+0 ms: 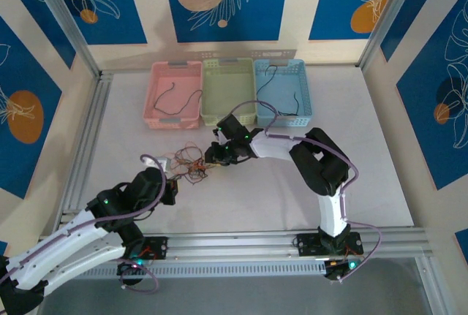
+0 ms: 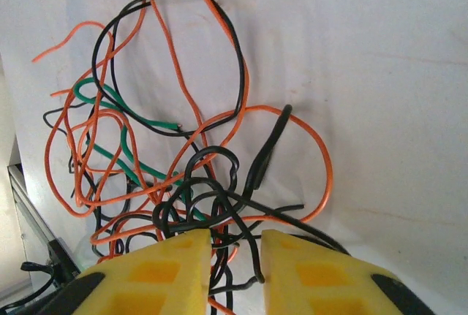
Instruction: Untangle the cables
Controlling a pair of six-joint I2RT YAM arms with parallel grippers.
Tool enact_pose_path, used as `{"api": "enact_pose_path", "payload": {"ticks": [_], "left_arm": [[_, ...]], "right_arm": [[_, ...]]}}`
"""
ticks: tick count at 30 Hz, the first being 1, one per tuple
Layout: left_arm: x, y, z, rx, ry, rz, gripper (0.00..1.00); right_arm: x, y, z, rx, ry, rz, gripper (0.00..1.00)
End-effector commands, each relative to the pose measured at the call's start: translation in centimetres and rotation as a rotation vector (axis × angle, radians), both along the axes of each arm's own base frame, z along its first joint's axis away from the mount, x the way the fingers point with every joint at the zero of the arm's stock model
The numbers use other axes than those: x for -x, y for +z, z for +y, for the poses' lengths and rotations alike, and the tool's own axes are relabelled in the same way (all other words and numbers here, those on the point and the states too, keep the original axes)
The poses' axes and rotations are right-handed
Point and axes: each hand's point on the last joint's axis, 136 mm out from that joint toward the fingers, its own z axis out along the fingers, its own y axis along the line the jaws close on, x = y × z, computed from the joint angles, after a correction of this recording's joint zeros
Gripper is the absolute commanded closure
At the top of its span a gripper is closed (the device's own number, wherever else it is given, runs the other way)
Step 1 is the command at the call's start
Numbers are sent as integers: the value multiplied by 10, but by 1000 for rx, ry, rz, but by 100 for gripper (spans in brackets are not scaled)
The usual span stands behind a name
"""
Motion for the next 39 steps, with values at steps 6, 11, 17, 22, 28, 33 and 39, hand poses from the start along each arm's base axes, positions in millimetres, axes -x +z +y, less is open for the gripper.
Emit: {"api": "enact_pose_path", "payload": {"ticks": [6, 11, 17, 22, 28, 33, 39], "left_arm": [[2, -2, 3, 11, 11, 9, 100], [3, 0, 5, 18, 19, 2, 100], [0, 12, 14, 25, 60, -35, 100], [-2, 30, 29, 20, 118, -88, 100], [-1, 40, 49, 33, 196, -141, 100], [-1, 48, 63, 26, 251, -169, 100], [1, 61, 75, 40, 290, -211, 100]], "right_arm": [[-4, -3, 0, 7, 15, 8, 86], [-3, 5, -9, 19, 0, -37, 100], [-8, 27, -45, 48, -76, -122, 100], [-12, 41, -109, 116, -186, -174, 100], [-22, 53, -224, 121, -470, -185, 100], [-16, 50, -313, 132, -765, -131, 100], [-4, 40, -364, 138, -957, -81, 100]]}}
